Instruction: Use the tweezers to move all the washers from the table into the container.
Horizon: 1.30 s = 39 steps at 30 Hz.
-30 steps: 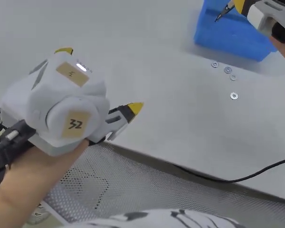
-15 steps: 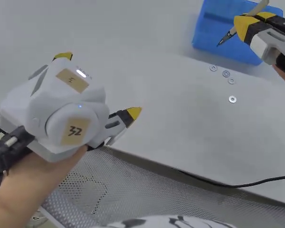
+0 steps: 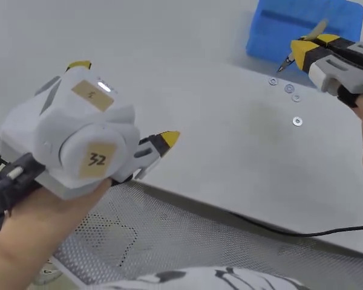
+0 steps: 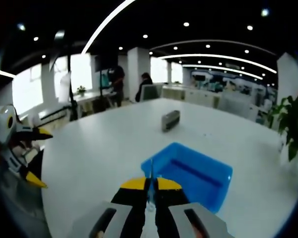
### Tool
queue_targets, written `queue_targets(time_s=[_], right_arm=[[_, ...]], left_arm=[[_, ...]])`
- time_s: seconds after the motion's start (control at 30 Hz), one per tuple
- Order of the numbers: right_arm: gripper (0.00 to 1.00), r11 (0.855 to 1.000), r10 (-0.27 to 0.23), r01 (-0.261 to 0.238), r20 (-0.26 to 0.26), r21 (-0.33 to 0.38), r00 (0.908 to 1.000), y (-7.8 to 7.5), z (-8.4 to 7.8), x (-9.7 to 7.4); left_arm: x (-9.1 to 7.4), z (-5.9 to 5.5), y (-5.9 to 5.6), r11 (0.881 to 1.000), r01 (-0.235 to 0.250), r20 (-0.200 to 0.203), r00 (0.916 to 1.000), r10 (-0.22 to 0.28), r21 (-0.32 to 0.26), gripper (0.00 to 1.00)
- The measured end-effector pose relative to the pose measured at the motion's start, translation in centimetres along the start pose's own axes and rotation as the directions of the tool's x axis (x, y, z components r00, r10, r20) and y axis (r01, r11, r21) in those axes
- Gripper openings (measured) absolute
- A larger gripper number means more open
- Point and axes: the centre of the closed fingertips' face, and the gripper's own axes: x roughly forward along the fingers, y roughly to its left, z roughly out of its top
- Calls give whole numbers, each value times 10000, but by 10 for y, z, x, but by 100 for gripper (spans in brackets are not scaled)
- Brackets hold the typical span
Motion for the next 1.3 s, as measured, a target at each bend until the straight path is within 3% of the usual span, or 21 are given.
queue_targets(time_s=[0.87, 1.3], right_arm=[[2, 9992, -132, 139, -190, 368, 9997, -8, -16, 8], [1, 9999, -99, 103, -313, 119, 9995, -6, -17, 10]], left_arm=[[1, -2, -1, 9999, -1, -134, 9999, 3, 122, 92], [2, -3, -1, 9998, 18, -163, 9999, -15, 192, 92]])
